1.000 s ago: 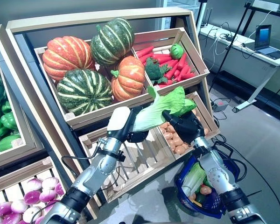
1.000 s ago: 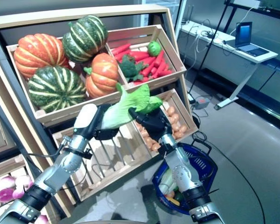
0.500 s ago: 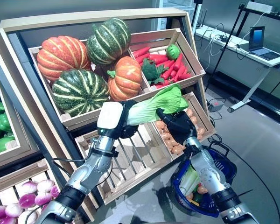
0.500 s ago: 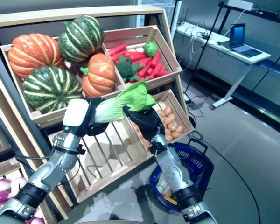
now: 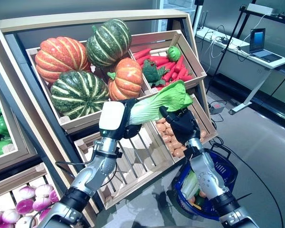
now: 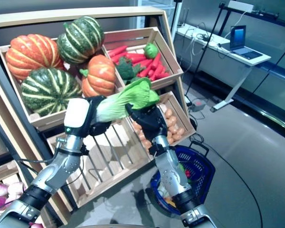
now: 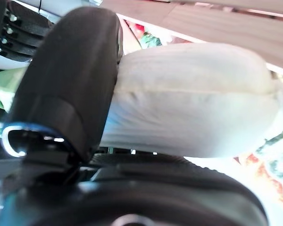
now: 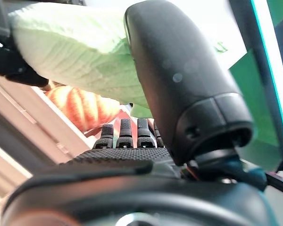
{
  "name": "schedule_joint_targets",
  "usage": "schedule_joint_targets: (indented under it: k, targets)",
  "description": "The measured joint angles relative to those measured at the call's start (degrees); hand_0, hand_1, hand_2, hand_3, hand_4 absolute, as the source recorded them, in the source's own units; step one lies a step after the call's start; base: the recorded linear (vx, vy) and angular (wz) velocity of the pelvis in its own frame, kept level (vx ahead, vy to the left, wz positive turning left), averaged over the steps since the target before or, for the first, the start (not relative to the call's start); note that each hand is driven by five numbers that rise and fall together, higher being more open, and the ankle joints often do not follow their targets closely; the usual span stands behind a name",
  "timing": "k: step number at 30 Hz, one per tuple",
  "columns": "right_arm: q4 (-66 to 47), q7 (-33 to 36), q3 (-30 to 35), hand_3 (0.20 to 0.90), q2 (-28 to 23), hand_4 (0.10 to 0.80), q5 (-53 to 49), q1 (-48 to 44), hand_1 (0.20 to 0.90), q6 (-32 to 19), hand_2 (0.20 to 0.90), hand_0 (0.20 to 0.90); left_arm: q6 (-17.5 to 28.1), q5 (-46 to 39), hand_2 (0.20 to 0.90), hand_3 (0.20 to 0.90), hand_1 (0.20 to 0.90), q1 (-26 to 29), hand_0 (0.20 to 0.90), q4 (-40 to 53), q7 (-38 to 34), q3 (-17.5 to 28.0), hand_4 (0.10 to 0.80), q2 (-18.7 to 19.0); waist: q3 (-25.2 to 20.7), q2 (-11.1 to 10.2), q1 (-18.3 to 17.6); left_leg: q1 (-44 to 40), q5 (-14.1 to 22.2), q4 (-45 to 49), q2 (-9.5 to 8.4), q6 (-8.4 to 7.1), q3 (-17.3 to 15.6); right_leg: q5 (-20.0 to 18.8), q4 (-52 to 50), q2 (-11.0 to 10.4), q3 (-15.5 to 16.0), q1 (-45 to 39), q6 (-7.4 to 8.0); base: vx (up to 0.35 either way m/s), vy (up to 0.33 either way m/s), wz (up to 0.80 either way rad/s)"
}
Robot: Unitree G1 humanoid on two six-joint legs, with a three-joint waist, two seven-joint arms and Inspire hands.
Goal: Put vegetables into the basket
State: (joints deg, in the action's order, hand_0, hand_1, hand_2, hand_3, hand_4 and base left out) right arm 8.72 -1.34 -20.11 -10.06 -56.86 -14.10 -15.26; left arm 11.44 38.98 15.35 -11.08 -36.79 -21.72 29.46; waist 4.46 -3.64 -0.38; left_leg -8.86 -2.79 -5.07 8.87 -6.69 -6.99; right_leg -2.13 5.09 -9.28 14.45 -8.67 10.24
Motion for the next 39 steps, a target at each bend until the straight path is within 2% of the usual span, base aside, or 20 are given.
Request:
schedule_joint_targets:
  k: [2, 4, 5, 11, 21, 22, 26, 31, 33, 39]
  targets:
    - [-0.01, -0.91, -0.02, 0.9, -0.02, 0.8, -0.13, -0.12, 0.9, -2.31, 0.9, 0.9, 0.4, -1.53, 0.3, 0.3, 0.3, 0.72, 0.3, 0.0, 0.0, -0.61, 0.4, -0.47, -0.01, 0.18, -0.04, 0.03, 0.0, 0.0, 0.0, 0.0, 0.04, 0.0, 0.0, 0.0, 0.03, 0.01, 0.0, 0.0, 0.0, 0.0]
    - [-0.14, -2.87, -0.01, 0.528, -0.58, 0.552, -1.38, -0.34, 0.528, -3.49, 0.528, 0.528, 1.69, -2.5, 0.3, 0.3, 0.3, 0.87, 0.3, 0.02, -0.01, -0.63, 0.4, -1.25, -0.05, 0.47, -0.02, 0.14, 0.0, 0.0, 0.01, 0.0, 0.06, 0.0, 0.0, 0.0, 0.06, 0.11, 0.0, 0.0, 0.0, 0.0]
    - [-0.17, -3.57, -0.02, 0.3, -0.76, 0.4, -2.13, -0.43, 0.3, -3.61, 0.3, 0.3, 2.0, -2.93, 0.3, 0.3, 0.3, 0.91, 0.3, 0.03, -0.01, -0.74, 0.4, -1.4, -0.04, 0.56, -0.03, 0.16, 0.0, 0.0, 0.01, 0.0, 0.07, 0.0, 0.01, 0.01, 0.06, 0.12, 0.0, 0.0, 0.0, 0.0]
    - [-0.11, -8.66, -0.11, 0.3, -1.53, 0.4, -2.65, -0.69, 0.3, -3.93, 0.3, 0.3, 2.15, -3.94, 0.3, 0.3, 0.3, 1.38, 0.3, 0.09, 0.0, -1.35, 0.4, -2.03, -0.08, 1.38, -0.07, 0.36, 0.0, 0.0, 0.05, 0.0, 0.23, 0.01, 0.02, 0.06, 0.2, 0.22, -0.01, 0.0, 0.0, 0.0]
    - [0.04, -7.89, 0.85, 0.3, -2.85, 0.4, -2.27, -1.32, 0.3, -4.3, 0.3, 0.3, 2.75, -3.57, 0.3, 0.3, 0.3, 1.37, 0.3, 1.12, 0.02, -2.58, 0.4, -1.53, -0.07, 1.4, -0.02, 0.77, -0.01, 0.0, 0.03, 0.01, 0.26, 0.01, 0.02, 0.05, 0.09, 0.61, -0.01, 0.0, 0.0, 0.0]
    - [0.04, -7.65, 0.91, 0.3, -2.84, 0.4, -2.27, -1.32, 0.3, -4.3, 0.3, 0.3, 2.75, -3.54, 0.9, 0.9, 0.9, 1.37, 0.9, 1.12, 0.02, -2.69, 0.8, -1.51, -0.06, 1.42, -0.07, 0.77, -0.01, 0.0, 0.02, 0.01, 0.25, 0.02, 0.02, 0.05, 0.09, 0.61, -0.01, 0.0, 0.0, 0.0]
    - [0.24, -7.19, 1.63, 0.3, -3.22, 0.4, -2.24, -1.32, 0.3, -4.12, 0.3, 0.3, 2.8, -3.83, 0.9, 0.9, 0.9, 1.37, 0.9, 1.23, 1.25, -2.82, 0.8, -1.31, -0.05, 1.44, -0.14, 0.77, -0.01, 0.0, 0.02, 0.01, 0.22, 0.01, 0.02, 0.05, 0.05, 0.65, -0.01, 0.0, 0.0, 0.0]
    - [1.19, -5.47, 4.79, 0.3, -3.39, 0.4, -2.58, -1.32, 0.3, -4.11, 0.3, 0.3, 6.25, -5.57, 0.9, 0.9, 0.9, 1.34, 0.9, 1.79, 3.95, -6.04, 0.8, -0.08, -0.03, 1.46, -0.01, 0.75, -0.01, 0.0, 0.01, 0.01, 0.14, 0.01, 0.01, 0.05, -0.05, 0.67, -0.01, 0.0, 0.0, 0.0]
    - [3.17, -5.28, 6.37, 0.3, -3.96, 0.4, -2.56, -1.24, 0.3, -3.8, 0.3, 0.3, 8.37, -6.11, 0.9, 0.9, 0.9, 1.27, 0.9, 2.57, 7.04, -7.55, 0.8, 0.51, -0.02, 1.52, -0.16, 0.74, -0.01, 0.0, 0.02, 0.01, -0.07, 0.01, 0.01, 0.06, -0.27, 0.81, 0.0, -0.011, -0.003, -0.04]
    - [7.08, -4.71, 9.11, 0.3, -8.33, 0.4, -1.94, -0.73, 0.3, -2.6, 0.3, 0.3, 8.65, -8.23, 0.9, 0.9, 0.9, 0.2, 0.9, 2.2, 14.88, -8.78, 0.8, 1.6, 0.06, 2.18, -0.6, 0.52, 0.05, -0.02, 0.11, 0.05, -1.08, -0.08, 0.01, 0.19, -1.58, 1.26, -0.01, -0.001, -0.001, -0.08]
